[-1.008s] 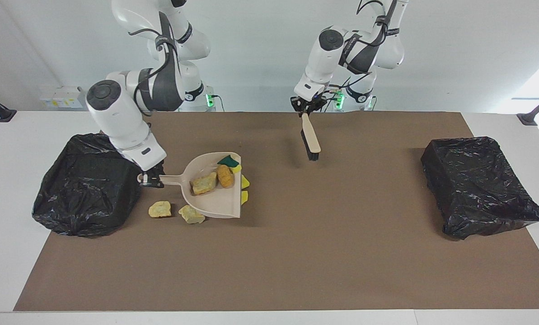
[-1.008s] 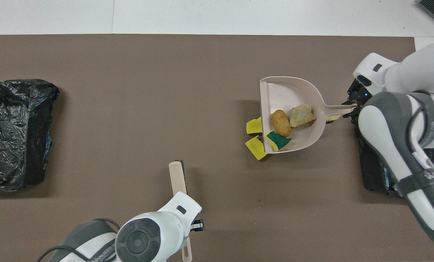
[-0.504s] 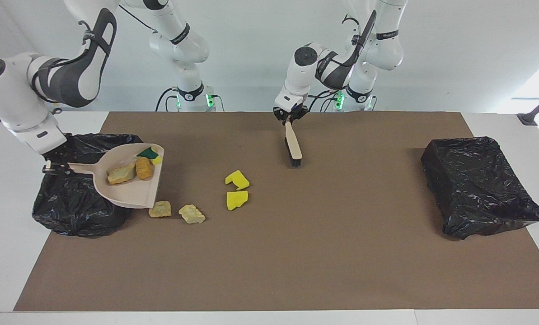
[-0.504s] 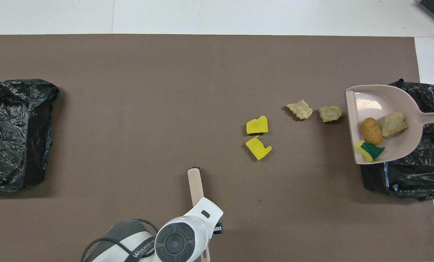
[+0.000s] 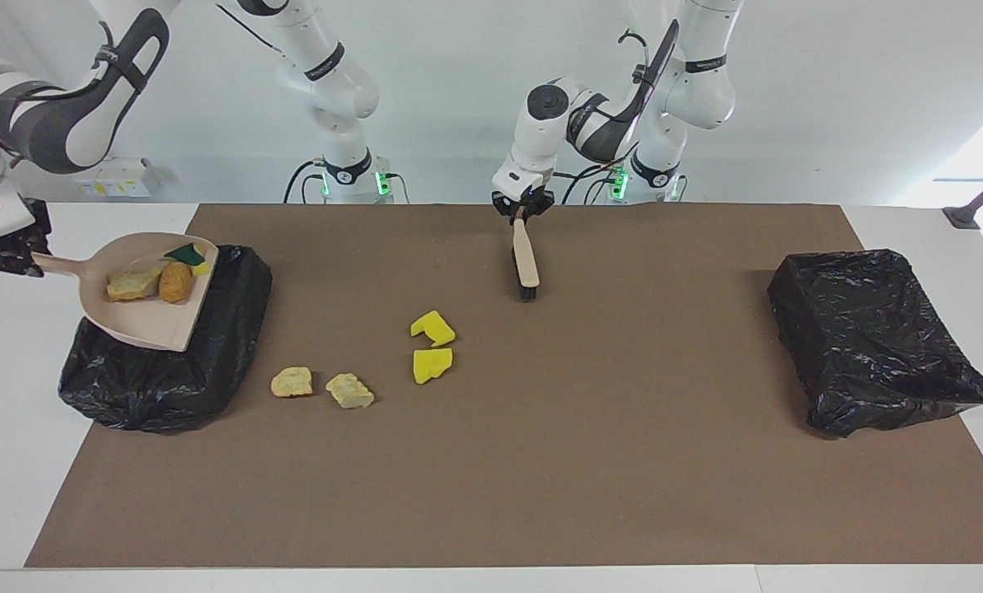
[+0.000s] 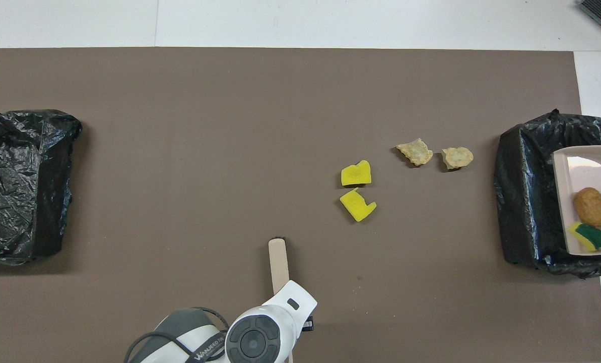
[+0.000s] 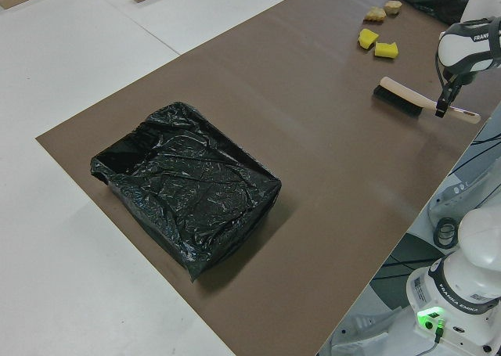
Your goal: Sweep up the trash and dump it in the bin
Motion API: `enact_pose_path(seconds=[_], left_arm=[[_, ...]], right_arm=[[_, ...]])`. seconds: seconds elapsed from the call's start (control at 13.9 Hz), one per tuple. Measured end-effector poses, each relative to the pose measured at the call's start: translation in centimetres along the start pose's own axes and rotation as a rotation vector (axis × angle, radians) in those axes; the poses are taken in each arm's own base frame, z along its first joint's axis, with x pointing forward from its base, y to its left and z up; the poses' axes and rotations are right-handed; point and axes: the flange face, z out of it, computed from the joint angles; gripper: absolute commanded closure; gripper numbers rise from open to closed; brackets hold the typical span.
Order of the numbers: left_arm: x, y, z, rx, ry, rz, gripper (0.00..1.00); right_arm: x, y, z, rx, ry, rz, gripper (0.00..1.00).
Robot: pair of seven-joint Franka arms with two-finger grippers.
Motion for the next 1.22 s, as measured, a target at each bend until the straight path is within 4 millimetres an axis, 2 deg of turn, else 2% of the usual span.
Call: enact_pose_path(seconds=[0.07,0.14,0.22,0.29,0.43,0.58,0.72,0.86,1.08,1.22], left_arm=[[0.0,0.0,0.0,-0.002,0.001,-0.001,0.65],[0.2,0.0,0.0,-0.006,0.005,-0.002,0.38],[0.3,0.1,0.1,-0.011,0.011,-0.005,0.03],[0.5,0.0,0.1,-0.015,0.014,-0.008,0.00],[1.0,-0.2,0.1,-0.019,0.015,-0.019,0.00],[2.4,-0.8,-0.5,-0.031,0.022,-0.052,0.00],[5.5,-2.0,-2.6,-0.065,0.045,-0.112,0.00],[8.8,-3.6,-5.2,-0.099,0.072,-0.155,0.00],[13.8,-8.2,-8.0,-0.121,0.099,-0.188,0.00],[16.5,-12.3,-9.2,-0.115,0.095,-0.202,0.00]], right_arm=[[-0.2,-0.2,-0.2,0.016,-0.048,0.017,1.00],[-0.1,-0.1,-0.2,0.030,-0.101,0.045,1.00],[0.5,0.1,-0.2,0.037,-0.153,0.077,1.00],[1.6,0.5,-0.1,0.041,-0.199,0.106,1.00],[4.3,1.4,-0.7,0.036,-0.273,0.130,1.00],[6.2,1.9,-2.6,0.016,-0.336,0.113,1.00],[6.9,1.6,-5.1,-0.004,-0.386,0.094,1.00],[6.5,0.6,-7.4,-0.023,-0.435,0.096,1.00],[5.1,-1.0,-9.5,-0.038,-0.492,0.108,1.00],[5.7,-1.0,-9.6,-0.051,-0.501,0.097,1.00]])
